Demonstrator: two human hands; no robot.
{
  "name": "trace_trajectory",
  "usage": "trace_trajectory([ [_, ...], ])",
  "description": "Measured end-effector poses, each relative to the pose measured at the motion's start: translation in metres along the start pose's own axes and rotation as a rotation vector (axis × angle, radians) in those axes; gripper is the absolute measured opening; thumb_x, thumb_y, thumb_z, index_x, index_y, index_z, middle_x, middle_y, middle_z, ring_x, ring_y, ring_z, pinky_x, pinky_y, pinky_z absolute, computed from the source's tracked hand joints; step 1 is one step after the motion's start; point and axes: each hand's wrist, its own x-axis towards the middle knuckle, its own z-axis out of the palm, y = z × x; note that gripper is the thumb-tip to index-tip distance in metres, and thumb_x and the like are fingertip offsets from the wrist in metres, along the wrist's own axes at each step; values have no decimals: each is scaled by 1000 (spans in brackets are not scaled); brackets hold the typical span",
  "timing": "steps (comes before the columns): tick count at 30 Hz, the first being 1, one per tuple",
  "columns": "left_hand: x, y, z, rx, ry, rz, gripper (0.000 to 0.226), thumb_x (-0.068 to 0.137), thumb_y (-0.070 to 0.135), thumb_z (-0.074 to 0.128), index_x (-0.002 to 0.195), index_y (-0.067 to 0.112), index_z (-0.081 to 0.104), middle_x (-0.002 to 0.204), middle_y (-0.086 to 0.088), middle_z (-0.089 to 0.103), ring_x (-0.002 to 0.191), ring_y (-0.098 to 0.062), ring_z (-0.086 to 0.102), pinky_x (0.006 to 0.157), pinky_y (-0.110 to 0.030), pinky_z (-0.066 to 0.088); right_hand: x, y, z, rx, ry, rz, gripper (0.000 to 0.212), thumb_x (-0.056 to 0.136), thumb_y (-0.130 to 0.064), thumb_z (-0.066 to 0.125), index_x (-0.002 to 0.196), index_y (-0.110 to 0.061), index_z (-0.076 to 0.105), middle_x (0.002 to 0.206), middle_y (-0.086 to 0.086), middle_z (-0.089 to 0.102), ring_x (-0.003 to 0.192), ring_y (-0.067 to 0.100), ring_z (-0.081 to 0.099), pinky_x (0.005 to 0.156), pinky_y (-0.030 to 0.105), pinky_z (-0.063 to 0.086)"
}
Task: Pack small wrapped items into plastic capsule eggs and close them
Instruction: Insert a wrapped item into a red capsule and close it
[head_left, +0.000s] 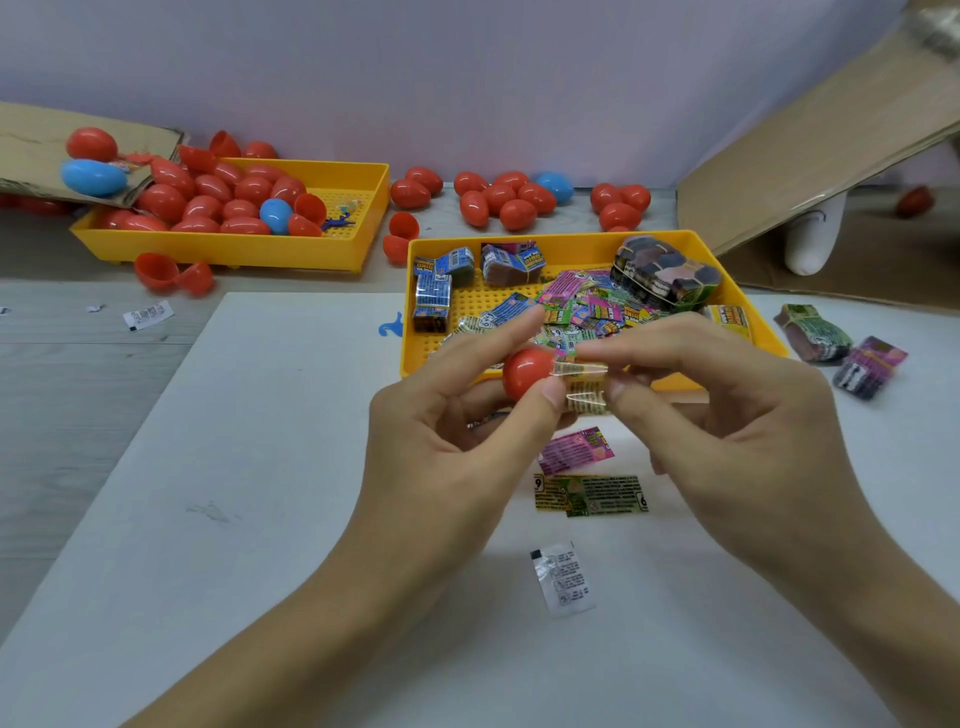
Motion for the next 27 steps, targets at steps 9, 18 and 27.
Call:
trace_trajectory([
  [9, -2, 0, -2, 226, 40, 214, 29, 87, 12, 72, 114, 19, 67, 108, 4, 72, 96, -18, 72, 82, -25, 57, 1, -1, -2, 8, 35, 151, 11, 84, -17, 76, 91, -27, 74, 79, -7, 73, 65, 15, 70, 46, 15, 46],
  [18, -3, -2, 0, 244, 10, 288, 36, 87, 20, 69, 122, 27, 62, 110, 10, 71, 100, -12, 71, 86, -22, 56, 4, -7, -3, 201, 16, 214, 13, 84, -11, 72, 88, -22, 77, 75, 2, 75, 64, 17, 72, 43, 23, 50],
  [27, -3, -1, -1, 230, 33, 262, 38, 88, 23, 68, 125, 26, 61, 112, 12, 72, 101, -7, 71, 87, -19, 55, 13, -12, -8, 563, -149, 605, 24, 80, -32, 64, 84, -15, 81, 89, 15, 76, 85, 27, 74, 44, 28, 51],
])
